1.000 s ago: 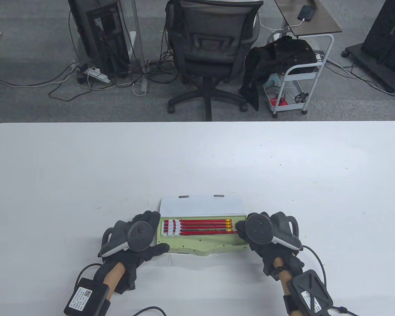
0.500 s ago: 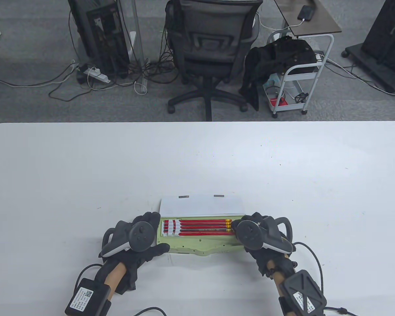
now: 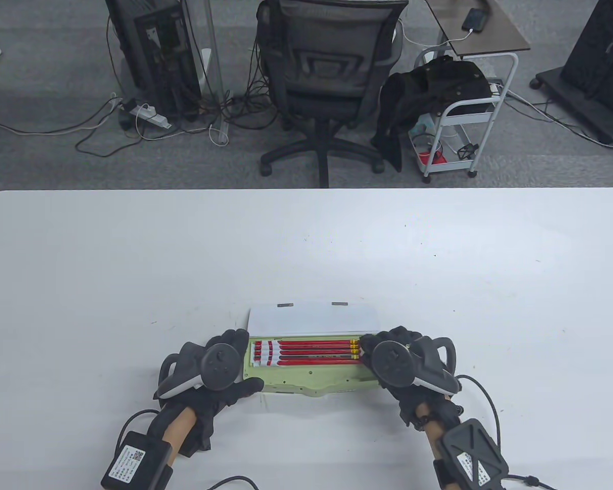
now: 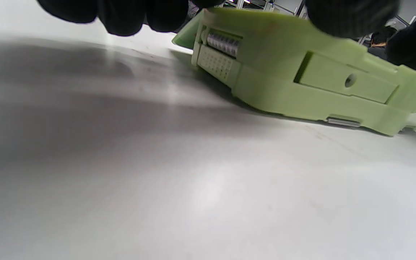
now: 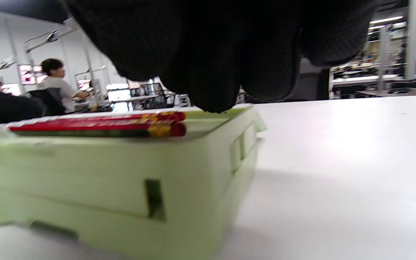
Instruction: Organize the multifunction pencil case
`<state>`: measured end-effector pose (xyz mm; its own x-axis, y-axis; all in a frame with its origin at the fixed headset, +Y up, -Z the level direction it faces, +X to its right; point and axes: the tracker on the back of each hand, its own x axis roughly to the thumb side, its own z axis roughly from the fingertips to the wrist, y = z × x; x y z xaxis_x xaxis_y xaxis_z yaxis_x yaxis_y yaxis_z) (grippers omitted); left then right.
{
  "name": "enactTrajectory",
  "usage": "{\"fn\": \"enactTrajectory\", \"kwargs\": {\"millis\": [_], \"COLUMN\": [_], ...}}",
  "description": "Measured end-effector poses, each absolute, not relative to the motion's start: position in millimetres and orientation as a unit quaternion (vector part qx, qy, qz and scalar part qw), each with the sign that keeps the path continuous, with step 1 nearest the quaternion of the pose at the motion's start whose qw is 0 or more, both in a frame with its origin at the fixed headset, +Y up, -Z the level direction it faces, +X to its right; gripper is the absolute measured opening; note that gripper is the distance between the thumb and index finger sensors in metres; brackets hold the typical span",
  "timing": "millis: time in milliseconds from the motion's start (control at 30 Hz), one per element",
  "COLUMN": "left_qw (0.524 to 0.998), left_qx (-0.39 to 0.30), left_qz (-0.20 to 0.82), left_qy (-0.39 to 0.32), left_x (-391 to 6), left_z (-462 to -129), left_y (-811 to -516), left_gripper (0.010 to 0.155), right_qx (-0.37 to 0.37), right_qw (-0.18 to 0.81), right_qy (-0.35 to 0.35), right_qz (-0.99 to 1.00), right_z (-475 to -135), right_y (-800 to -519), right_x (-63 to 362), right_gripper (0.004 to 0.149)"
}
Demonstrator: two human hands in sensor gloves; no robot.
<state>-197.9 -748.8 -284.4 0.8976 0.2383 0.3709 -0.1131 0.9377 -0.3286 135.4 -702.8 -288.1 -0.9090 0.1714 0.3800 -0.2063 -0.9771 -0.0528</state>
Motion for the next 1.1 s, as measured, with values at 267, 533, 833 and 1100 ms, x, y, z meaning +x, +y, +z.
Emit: {"fn": "enactTrajectory", "kwargs": {"millis": [267,533,833,1100], "left_qw": [0.962,0.962,0.961,0.962], "left_qx": [-0.152,-0.153,-0.155,-0.154], "left_qz": [0.090,0.088,0.092,0.088], "left_qy": [-0.207,-0.207,-0.208,-0.207], "left_x": [-197.8,-197.3,-197.3,-196.0], "left_z": [-284.3,-283.7,-284.3,-283.6], "left_y": [-749.3,-749.4,-749.9,-750.2], "left_gripper": [0.099,0.099,0.100,0.100], "right_qx": [0.143,0.151,0.155,0.160], "right_qw": [0.057,0.027,0.023,0.020], "right_qy": [-0.025,-0.022,-0.024,-0.025], "right_qz": [0.988,0.988,0.987,0.987], "right_z": [-292.4,-291.4,-291.3,-287.8], "right_y": [-713.3,-720.8,-721.5,-723.2], "right_x": [142.5,131.5,126.1,117.2], "right_gripper": [0.062,0.069,0.070,0.069]}}
